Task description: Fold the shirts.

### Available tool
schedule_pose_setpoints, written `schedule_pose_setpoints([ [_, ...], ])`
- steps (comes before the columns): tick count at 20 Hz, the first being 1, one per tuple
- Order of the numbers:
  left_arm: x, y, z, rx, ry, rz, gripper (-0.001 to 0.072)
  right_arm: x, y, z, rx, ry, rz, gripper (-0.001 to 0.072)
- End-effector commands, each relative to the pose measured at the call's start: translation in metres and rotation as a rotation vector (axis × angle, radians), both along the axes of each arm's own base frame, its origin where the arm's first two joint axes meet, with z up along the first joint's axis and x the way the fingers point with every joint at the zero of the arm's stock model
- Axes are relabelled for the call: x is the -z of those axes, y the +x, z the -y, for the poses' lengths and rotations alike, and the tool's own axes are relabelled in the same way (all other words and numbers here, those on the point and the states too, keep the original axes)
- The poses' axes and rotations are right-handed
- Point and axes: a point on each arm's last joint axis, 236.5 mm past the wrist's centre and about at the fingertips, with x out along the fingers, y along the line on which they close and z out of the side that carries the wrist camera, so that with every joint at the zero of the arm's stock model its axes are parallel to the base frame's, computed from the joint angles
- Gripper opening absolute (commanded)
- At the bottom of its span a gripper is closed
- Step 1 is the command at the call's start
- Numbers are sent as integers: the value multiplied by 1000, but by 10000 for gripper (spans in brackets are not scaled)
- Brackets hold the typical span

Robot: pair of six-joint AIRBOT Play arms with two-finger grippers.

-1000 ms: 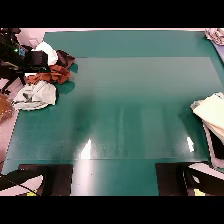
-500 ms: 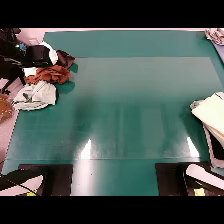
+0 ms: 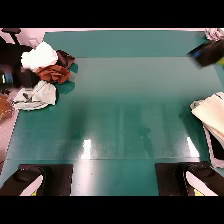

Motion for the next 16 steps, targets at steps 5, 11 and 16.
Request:
schedule_pose_setpoints([
  [5, 127, -93, -16, -113, -198, 62, 353, 149, -84, -65, -90, 272, -99, 363],
  [11, 121, -92, -14, -109, -211, 88, 354, 177, -118, -53, -85, 287, -75, 365],
  [16, 104, -83, -13, -103, -233, 167, 353, 167, -134, -48, -79, 341, -6, 365],
])
